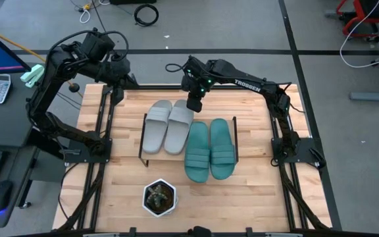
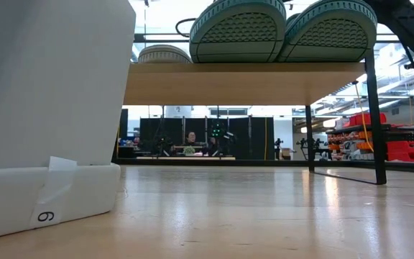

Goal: Pick and place slides into the shelf
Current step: Put the gray slide on the shelf

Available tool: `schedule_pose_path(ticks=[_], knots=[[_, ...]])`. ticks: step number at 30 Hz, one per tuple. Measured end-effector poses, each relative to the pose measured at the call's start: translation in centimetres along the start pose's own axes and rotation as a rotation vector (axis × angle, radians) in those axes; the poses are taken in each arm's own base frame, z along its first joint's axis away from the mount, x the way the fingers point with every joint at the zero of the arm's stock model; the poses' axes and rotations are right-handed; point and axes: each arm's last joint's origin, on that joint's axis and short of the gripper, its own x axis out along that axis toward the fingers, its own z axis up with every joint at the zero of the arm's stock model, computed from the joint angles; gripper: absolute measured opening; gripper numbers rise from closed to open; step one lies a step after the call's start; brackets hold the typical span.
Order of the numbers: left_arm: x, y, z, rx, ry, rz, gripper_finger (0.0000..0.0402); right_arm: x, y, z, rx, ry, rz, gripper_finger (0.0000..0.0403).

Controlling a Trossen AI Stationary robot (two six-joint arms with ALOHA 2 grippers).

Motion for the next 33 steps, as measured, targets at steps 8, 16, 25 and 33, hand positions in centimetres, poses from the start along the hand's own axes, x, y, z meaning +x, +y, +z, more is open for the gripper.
schedule_pose_path(ticks=[8,16,25,33], knots=[[0.0,0.0,0.0,-0.001,0.001,0.0,0.0022,0.0,-0.1,-0.5,0.038,0.053,-0.001,0.0],[0.0,-0.1,-0.1,-0.005,0.013,-0.006,0.0016,0.9,0.0,-1.4,0.023,0.136,-0.046,0.0],[0.0,-0.1,-0.1,-0.003,0.013,-0.006,0.0021,1.5,0.4,-1.9,-0.001,0.171,-0.009,0.0],[0.0,-0.1,-0.1,0.011,0.013,-0.006,0.0012,1.8,0.9,-1.2,-0.027,0.105,0.004,0.0]])
